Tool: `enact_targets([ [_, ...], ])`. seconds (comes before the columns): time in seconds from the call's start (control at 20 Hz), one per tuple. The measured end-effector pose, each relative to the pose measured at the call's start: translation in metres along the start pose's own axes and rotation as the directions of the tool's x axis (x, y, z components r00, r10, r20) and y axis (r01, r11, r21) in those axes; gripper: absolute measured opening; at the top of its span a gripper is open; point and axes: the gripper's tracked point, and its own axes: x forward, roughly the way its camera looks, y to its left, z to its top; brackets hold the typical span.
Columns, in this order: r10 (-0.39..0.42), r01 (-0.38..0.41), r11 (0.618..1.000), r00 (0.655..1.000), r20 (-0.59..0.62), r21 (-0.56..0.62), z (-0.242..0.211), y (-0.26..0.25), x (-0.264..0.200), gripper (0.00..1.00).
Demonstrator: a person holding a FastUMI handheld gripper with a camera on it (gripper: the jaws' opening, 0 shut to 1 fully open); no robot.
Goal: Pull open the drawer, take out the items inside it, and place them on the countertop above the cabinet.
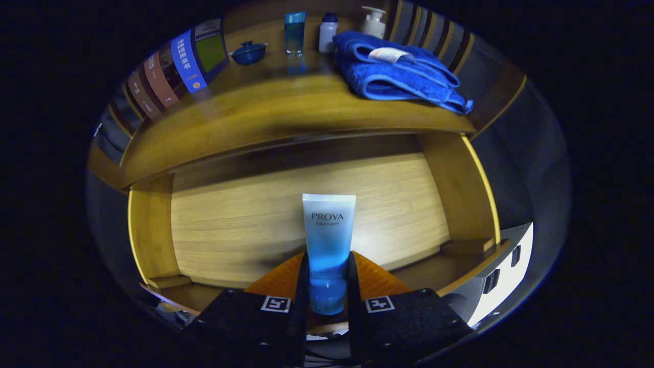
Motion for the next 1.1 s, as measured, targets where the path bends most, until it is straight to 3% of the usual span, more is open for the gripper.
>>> enact_targets([
  [0.2,-0.040,0.041,0.999,0.997,0.064,-0.015,0.030,-0.008,-0.042,0.38],
  [0.4,-0.019,0.022,0.999,0.995,0.098,-0.033,0.080,0.005,-0.053,0.38],
  [0.7,0.078,-0.068,0.992,0.993,0.091,-0.105,0.152,0.032,-0.008,0.38],
  [0.95,0.181,-0.171,0.966,0.983,0.035,-0.195,0.175,0.076,0.027,0.38],
  [1.1,0.189,-0.179,0.960,0.982,0.027,-0.217,0.181,0.084,0.040,0.38],
])
